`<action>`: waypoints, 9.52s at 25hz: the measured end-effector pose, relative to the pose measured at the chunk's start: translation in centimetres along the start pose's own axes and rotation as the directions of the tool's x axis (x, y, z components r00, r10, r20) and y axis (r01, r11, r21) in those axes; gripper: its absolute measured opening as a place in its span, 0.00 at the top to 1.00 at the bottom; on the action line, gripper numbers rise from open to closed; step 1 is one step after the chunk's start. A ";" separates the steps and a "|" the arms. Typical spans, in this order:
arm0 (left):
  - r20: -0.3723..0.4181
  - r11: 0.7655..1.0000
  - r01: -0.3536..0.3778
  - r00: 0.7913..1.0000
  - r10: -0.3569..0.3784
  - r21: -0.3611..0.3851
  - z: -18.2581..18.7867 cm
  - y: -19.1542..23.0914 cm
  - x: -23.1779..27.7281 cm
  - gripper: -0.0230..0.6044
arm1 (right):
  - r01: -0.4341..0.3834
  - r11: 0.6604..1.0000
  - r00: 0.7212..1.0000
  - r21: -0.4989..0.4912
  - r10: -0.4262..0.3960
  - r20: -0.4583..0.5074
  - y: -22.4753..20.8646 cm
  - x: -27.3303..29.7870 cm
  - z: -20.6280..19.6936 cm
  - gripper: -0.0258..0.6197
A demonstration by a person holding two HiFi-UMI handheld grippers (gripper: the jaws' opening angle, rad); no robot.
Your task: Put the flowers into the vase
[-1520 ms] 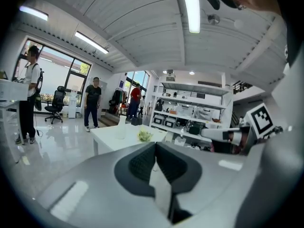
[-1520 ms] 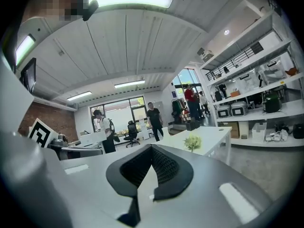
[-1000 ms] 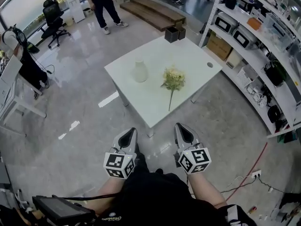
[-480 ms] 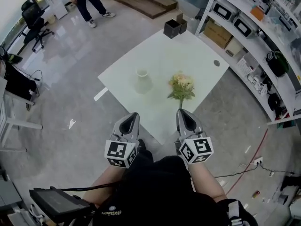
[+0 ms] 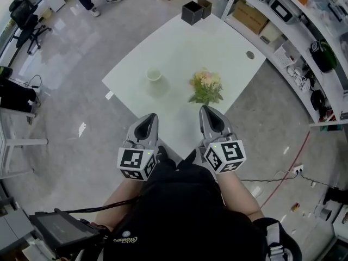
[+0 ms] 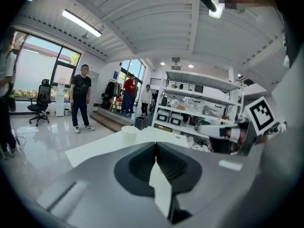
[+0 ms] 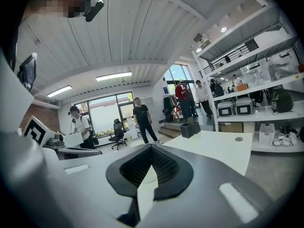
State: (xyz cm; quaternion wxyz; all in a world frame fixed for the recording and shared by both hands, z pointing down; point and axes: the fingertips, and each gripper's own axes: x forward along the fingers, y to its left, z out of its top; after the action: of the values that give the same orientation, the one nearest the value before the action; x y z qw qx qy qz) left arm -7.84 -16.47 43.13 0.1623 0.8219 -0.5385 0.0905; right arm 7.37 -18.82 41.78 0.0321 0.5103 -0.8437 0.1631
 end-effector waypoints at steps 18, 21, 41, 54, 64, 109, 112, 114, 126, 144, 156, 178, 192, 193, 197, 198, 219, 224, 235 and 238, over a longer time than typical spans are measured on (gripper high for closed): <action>-0.074 1.000 0.003 0.997 -0.005 -0.025 -1.9 0.6 3.8 0.95 | 0.132 0.991 0.816 0.024 -0.095 -0.570 -9.5 5.5 -13.8 0.72; -0.081 1.000 0.009 0.997 -0.011 -0.028 -1.9 0.5 3.9 0.95 | 0.164 0.986 0.758 0.024 -0.110 -0.642 -11.1 5.8 -15.6 0.70; -0.096 0.998 0.041 0.994 -0.046 -0.045 -2.2 1.4 5.5 0.95 | 0.202 0.975 0.517 0.094 -0.025 -0.856 -16.1 9.6 -21.4 0.75; -0.090 0.999 0.034 0.995 -0.037 -0.041 -2.4 1.8 5.2 0.95 | 0.205 0.976 0.508 0.079 -0.037 -0.861 -16.4 10.0 -20.9 0.85; -0.079 0.999 0.039 0.996 -0.042 -0.038 -2.0 1.8 5.4 0.95 | 0.207 0.977 0.581 0.056 -0.077 -0.810 -16.7 9.5 -18.9 0.88; 0.063 0.996 -0.080 0.995 0.078 0.028 4.1 3.0 1.4 0.95 | -0.058 0.989 0.963 -0.134 0.091 0.253 -1.4 5.4 9.7 0.89; 0.063 0.994 -0.109 0.992 0.108 0.015 3.9 3.8 0.9 0.95 | -0.109 0.982 0.957 -0.155 0.146 0.250 0.6 6.5 9.7 0.89; 0.063 0.992 -0.130 0.990 0.129 0.007 3.7 4.6 0.4 0.95 | -0.143 0.976 0.953 -0.166 0.181 0.244 2.2 7.4 9.5 0.89; 0.047 0.975 -0.220 0.974 0.222 -0.030 2.9 8.6 -1.3 0.95 | -0.228 0.946 0.905 -0.231 0.294 0.307 7.4 13.6 13.1 0.89; 0.006 0.977 -0.207 0.978 0.208 -0.054 0.9 10.8 -0.7 0.95 | -0.198 0.939 0.943 -0.283 0.260 0.205 7.7 19.4 7.1 0.89; -0.006 0.977 -0.206 0.979 0.206 -0.060 0.0 11.0 -1.0 0.95 | -0.199 0.924 0.969 -0.326 0.235 0.076 7.1 20.4 1.6 0.89; 0.004 0.977 -0.201 0.979 0.201 -0.071 0.4 10.9 -0.8 0.95 | -0.234 0.889 0.972 -0.394 0.217 -0.087 6.2 21.3 -1.6 0.85; 0.024 0.978 -0.195 0.980 0.197 -0.079 0.5 10.8 -1.7 0.95 | -0.239 0.875 0.970 -0.421 0.196 -0.143 6.5 20.7 -1.7 0.75; 0.025 0.978 -0.195 0.980 0.197 -0.078 0.5 10.8 -1.7 0.95 | -0.239 0.874 0.970 -0.423 0.196 -0.144 6.5 20.7 -1.6 0.73; 0.024 0.978 -0.196 0.980 0.198 -0.077 0.4 10.6 -1.6 0.95 | -0.250 0.869 0.967 -0.427 0.202 -0.154 6.6 20.5 -1.7 0.70; 0.024 0.978 -0.194 0.980 0.196 -0.077 0.5 10.5 -1.5 0.95 | -0.251 0.869 0.967 -0.427 0.202 -0.156 6.6 20.5 -1.8 0.70; 0.035 0.986 -0.159 0.986 0.161 -0.059 1.4 8.7 -1.0 0.95 | -0.220 0.908 0.974 -0.356 0.186 -0.130 5.1 16.5 -2.0 0.74; 0.045 0.992 -0.120 0.992 0.122 -0.042 2.2 7.1 -0.2 0.95 | -0.186 0.928 0.983 -0.323 0.171 -0.073 4.4 13.4 -0.7 0.84; 0.088 0.998 -0.043 0.995 0.038 0.051 4.1 2.2 1.2 0.95 | 0.029 0.994 0.997 -0.110 -0.020 0.078 -0.8 4.8 3.4 0.96; 0.101 0.997 -0.035 0.995 0.027 0.076 4.5 1.2 0.9 0.95 | 0.056 0.997 0.997 -0.056 -0.053 0.054 -2.0 2.9 2.8 0.96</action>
State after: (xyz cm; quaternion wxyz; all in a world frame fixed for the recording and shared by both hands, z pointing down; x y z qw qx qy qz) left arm -8.72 -19.37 39.47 0.1019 0.8226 -0.5547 0.0725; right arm 8.00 -23.00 40.24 0.0292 0.5362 -0.8344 0.1242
